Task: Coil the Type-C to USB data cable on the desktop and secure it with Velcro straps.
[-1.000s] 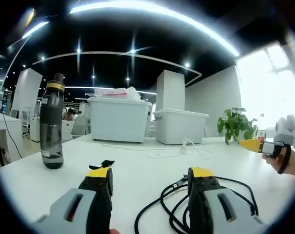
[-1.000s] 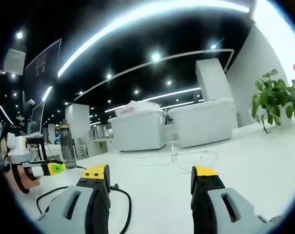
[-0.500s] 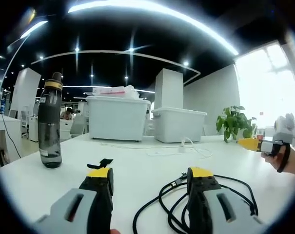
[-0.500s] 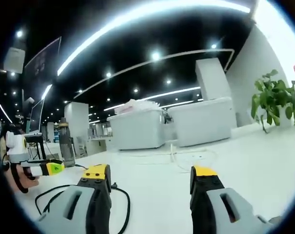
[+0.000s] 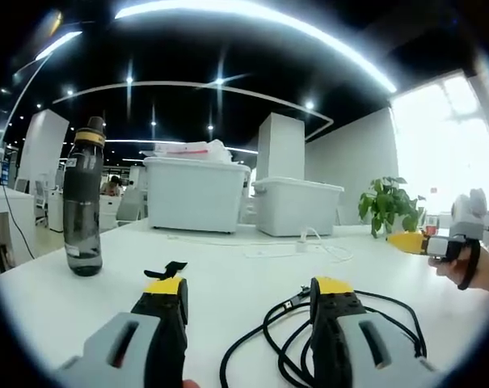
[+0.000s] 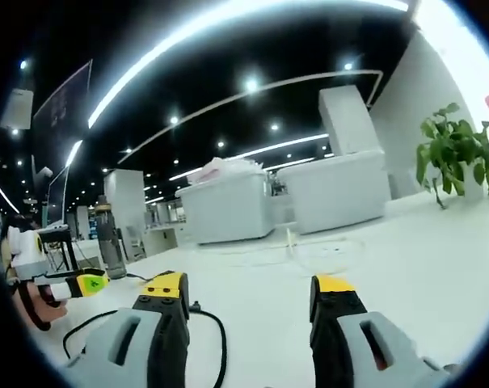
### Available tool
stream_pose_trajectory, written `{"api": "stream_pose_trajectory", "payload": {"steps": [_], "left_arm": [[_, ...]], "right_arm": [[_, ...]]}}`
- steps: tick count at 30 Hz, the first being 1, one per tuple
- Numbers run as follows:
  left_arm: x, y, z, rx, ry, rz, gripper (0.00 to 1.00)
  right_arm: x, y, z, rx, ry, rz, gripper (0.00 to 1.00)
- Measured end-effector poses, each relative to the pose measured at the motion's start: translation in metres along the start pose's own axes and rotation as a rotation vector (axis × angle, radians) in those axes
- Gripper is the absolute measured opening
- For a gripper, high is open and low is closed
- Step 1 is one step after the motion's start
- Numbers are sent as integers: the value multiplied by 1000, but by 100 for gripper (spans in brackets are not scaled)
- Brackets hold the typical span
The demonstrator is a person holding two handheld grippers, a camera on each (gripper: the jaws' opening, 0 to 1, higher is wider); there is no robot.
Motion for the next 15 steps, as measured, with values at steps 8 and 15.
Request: {"api": "stream_pose_trajectory", "payload": {"steps": [8,15], "left_arm": [[0,0,0,0,-2,-1,61],[-1,0,1,2,-2,-1,61]], "right_arm": [[0,-2,-2,-35,7,-6,41],[-1,3,1,-22,-19,11,47]]}}
Point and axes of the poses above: the point that each gripper's makers call its tool centre point, and the gripper's own axes: x roughly forward along the fingers, z roughly to its right, y roughly out of its top, the point moved 9 cm from there along -x, roughly backward along the fingers, and after that the axes turned 2 degrees about x, right-handed, at the moved point
